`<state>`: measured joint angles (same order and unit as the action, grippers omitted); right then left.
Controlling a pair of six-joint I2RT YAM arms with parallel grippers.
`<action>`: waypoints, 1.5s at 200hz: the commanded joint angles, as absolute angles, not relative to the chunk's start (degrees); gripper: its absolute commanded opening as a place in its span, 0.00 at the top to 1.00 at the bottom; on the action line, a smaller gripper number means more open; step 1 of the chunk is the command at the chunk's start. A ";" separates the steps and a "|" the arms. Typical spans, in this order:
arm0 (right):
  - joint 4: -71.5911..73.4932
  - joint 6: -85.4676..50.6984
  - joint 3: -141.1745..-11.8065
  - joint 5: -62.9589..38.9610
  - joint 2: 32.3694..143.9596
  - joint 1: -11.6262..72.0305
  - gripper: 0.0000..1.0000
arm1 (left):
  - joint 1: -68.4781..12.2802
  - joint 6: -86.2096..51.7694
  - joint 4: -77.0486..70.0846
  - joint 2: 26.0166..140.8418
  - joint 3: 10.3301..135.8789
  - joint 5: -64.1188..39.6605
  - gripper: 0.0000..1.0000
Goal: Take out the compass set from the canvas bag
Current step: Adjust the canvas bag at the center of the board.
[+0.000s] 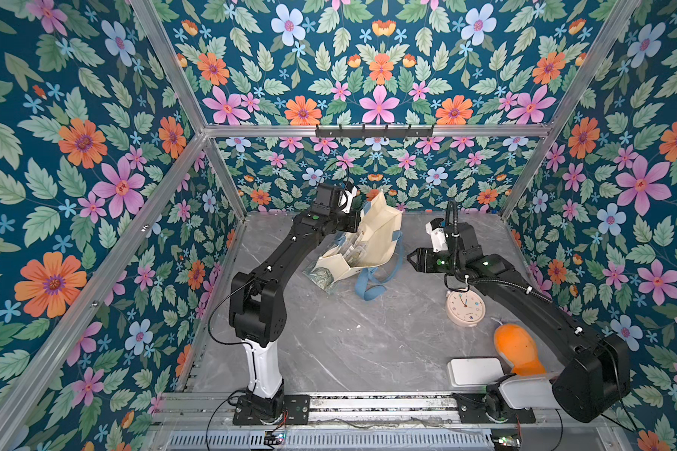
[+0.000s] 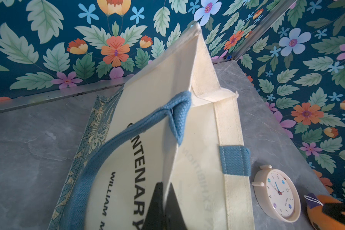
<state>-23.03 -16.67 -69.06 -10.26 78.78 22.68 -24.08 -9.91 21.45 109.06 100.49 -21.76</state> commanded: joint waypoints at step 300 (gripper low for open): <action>-21.30 7.81 -108.37 -22.20 116.20 18.81 0.85 | -27.07 -0.67 34.27 105.73 103.97 -13.74 0.74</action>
<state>-23.92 9.10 -111.92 -20.49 118.50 18.90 -27.00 -2.13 32.12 106.94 104.12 -17.87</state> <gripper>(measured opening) 0.221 0.116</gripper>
